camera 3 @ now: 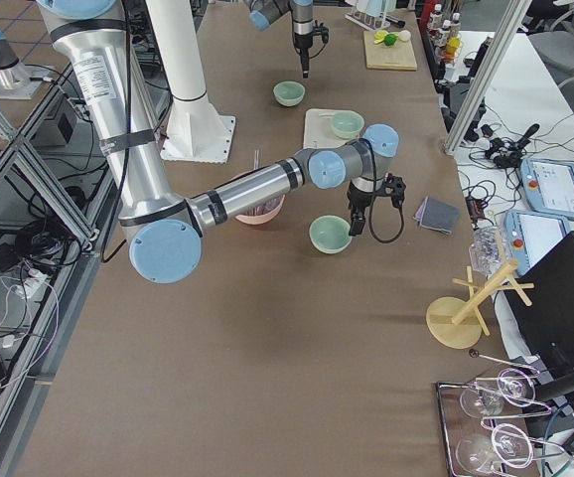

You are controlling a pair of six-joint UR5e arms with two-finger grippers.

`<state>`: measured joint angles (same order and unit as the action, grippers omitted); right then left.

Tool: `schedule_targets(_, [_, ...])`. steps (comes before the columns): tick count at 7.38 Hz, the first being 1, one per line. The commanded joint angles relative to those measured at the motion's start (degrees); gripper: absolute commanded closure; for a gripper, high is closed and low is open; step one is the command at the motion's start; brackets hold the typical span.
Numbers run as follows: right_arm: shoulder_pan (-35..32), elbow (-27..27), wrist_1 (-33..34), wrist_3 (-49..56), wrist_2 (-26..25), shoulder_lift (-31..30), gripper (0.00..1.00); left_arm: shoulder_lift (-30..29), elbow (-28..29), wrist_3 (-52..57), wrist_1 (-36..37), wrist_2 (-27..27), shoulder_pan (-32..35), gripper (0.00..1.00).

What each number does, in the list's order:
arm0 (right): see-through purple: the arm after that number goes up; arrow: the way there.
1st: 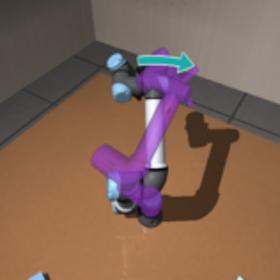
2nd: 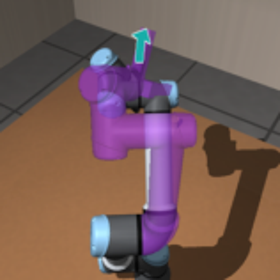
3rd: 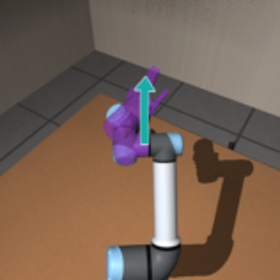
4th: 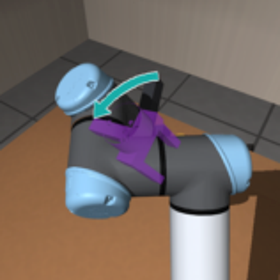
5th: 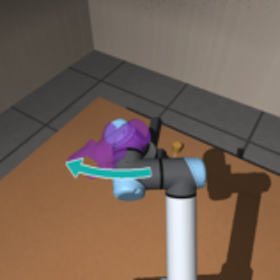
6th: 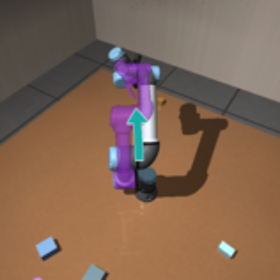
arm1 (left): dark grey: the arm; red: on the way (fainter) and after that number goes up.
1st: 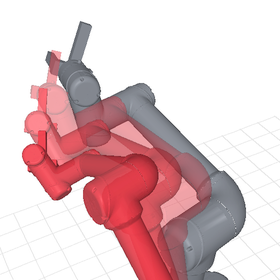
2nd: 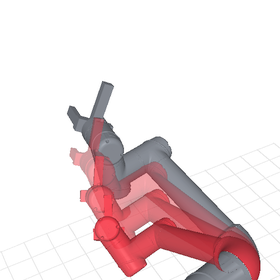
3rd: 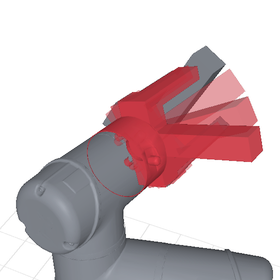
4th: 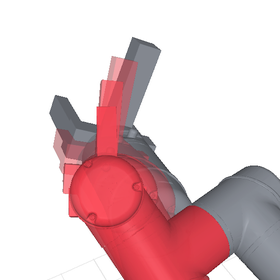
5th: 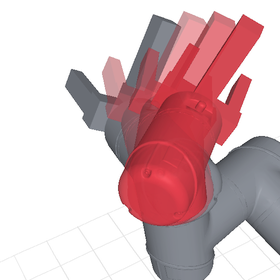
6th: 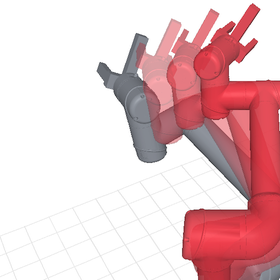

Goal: Stack green bowls together

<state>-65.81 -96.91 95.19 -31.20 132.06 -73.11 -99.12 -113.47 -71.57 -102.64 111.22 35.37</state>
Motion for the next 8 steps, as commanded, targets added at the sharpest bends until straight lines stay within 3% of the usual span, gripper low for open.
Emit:
schedule_targets(1, [0.16, 0.14, 0.00, 0.00, 0.04, 0.08, 0.00, 0.16, 0.79, -0.33, -0.37, -0.65, -1.88, 0.15])
schedule_targets(3, [0.25, 0.14, 0.00, -0.09, 0.04, 0.25, 0.00, 0.16, 0.88, -0.33, -0.37, -0.65, -2.84, 0.21])
schedule_targets(6, [0.59, 0.23, 0.00, -0.09, 0.04, 0.51, 0.00, 0.51, 0.88, -0.33, -0.37, -0.56, -3.47, 0.39])
schedule_targets(8, [0.77, 0.23, 0.09, -0.44, 0.04, 0.60, 0.00, 1.21, 0.80, -0.24, -0.37, -0.56, -3.64, 0.41])
